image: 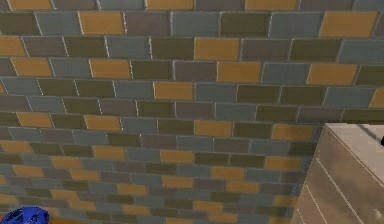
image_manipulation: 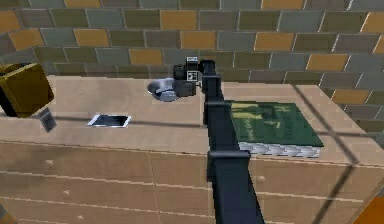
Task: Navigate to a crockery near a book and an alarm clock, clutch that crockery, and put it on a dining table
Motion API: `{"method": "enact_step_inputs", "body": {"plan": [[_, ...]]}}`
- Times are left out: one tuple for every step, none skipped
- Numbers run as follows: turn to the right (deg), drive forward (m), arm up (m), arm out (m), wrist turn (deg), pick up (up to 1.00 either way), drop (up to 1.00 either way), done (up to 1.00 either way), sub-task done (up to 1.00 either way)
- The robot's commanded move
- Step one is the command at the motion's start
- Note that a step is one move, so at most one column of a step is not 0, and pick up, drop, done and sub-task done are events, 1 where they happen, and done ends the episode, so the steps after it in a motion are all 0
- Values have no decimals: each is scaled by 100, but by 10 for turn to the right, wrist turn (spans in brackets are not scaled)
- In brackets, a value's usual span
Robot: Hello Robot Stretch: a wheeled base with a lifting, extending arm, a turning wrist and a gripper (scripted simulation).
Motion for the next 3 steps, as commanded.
{"method": "enact_step_inputs", "body": {"plan": [[0,0,0,0,0,100,0,0,0],[0,0,6,0,0,0,0,0,0],[0,0,0,0,-450,0,0,0,0]]}}
